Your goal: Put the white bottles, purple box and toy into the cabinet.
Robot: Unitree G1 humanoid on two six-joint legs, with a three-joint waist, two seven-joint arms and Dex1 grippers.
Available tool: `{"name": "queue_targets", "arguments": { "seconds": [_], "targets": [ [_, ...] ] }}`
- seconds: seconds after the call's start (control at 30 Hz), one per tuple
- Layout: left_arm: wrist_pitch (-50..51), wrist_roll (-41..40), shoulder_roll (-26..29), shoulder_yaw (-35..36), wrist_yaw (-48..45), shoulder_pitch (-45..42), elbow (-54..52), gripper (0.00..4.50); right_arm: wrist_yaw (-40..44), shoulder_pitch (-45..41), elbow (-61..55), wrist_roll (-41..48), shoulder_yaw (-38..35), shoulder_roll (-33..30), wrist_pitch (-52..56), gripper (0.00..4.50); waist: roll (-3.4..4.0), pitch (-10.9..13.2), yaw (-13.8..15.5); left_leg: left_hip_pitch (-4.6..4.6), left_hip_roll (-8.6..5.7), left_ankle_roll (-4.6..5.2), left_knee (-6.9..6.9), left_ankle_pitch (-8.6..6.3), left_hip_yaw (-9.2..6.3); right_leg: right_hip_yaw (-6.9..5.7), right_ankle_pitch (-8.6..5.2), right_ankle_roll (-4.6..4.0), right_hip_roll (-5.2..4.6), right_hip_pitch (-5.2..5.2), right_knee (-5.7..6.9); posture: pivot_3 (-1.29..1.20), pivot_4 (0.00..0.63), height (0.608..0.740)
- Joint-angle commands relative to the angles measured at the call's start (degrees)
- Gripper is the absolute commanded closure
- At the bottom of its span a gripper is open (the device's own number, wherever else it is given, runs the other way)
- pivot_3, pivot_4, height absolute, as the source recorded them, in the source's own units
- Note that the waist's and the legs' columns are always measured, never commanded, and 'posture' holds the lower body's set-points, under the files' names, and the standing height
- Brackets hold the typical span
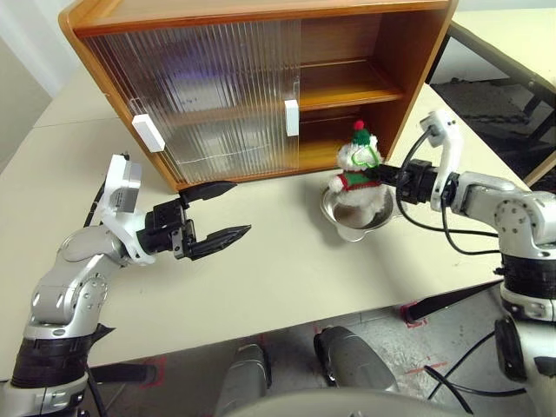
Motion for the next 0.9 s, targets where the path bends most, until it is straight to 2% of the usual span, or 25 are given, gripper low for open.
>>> {"name": "queue_targets", "arguments": {
  "seconds": [0.03, 0.17, 0.33, 0.57, 0.67, 0.9],
  "targets": [
    [0.02, -0.19, 0.08, 0.45, -0.08, -0.05, -0.61, 0.0, -1.71, -2.95, 1.35, 4.51, -5.12, 0.92, 3.88, 4.5, 0.0, 0.0, 0.01, 0.0, 0.0, 0.0, 0.0, 0.0, 0.0, 0.0, 0.0, 0.0, 0.0, 0.0, 0.0, -0.26, 0.085, 0.74],
    [0.19, -0.35, 0.17, 0.5, -0.1, 0.09, -0.78, 0.0, -3.39, -8.32, 5.3, 7.33, -9.98, 1.26, 4.19, 4.5, 0.0, 0.0, 0.01, -0.01, 0.0, 0.01, 0.01, 0.0, 0.0, 0.01, 0.04, -0.01, 0.0, 0.0, 0.0, -0.26, 0.086, 0.74],
    [0.28, -0.52, 0.01, 0.43, 0.14, -0.05, -0.87, 0.0, -4.32, -14.45, 11.33, 4.82, -10.46, 1.85, -3.14, 4.5, 0.01, 0.0, -0.05, 0.01, 0.01, 0.04, 0.01, 0.02, 0.0, 0.04, 0.1, 0.03, -0.01, -0.01, 0.01, -0.26, 0.089, 0.74],
    [0.12, -0.56, -0.13, 0.6, 0.79, 0.29, -1.05, 0.0, -2.75, -20.26, 21.54, -2.0, -5.6, 3.76, -16.5, 4.5, 0.04, -0.01, -0.08, -0.01, 0.04, 0.06, -0.01, 0.03, -0.01, 0.03, 0.41, 0.19, -0.01, -0.08, 0.02, -0.24, 0.09, 0.74],
    [0.11, -0.63, -0.1, 0.68, 1.07, 0.42, -1.3, 0.0, -1.57, -21.93, 25.68, -5.21, -3.23, 4.31, -20.92, 4.5, 0.04, -0.01, -0.03, -0.02, 0.07, 0.06, -0.07, 0.03, 0.0, 0.01, 0.72, -0.21, -0.01, -0.16, 0.02, -0.23, 0.091, 0.74],
    [0.2, -0.82, -0.08, 1.34, 1.72, 1.51, -2.28, 0.0, -0.32, -27.92, 40.95, -15.23, 1.51, 6.85, -37.87, 4.5, 0.06, 0.0, 0.11, -0.02, 0.16, 0.06, -0.11, 0.03, 0.0, 0.0, 0.81, -0.4, -0.02, -0.22, 0.02, -0.21, 0.097, 0.74]
  ]
}}
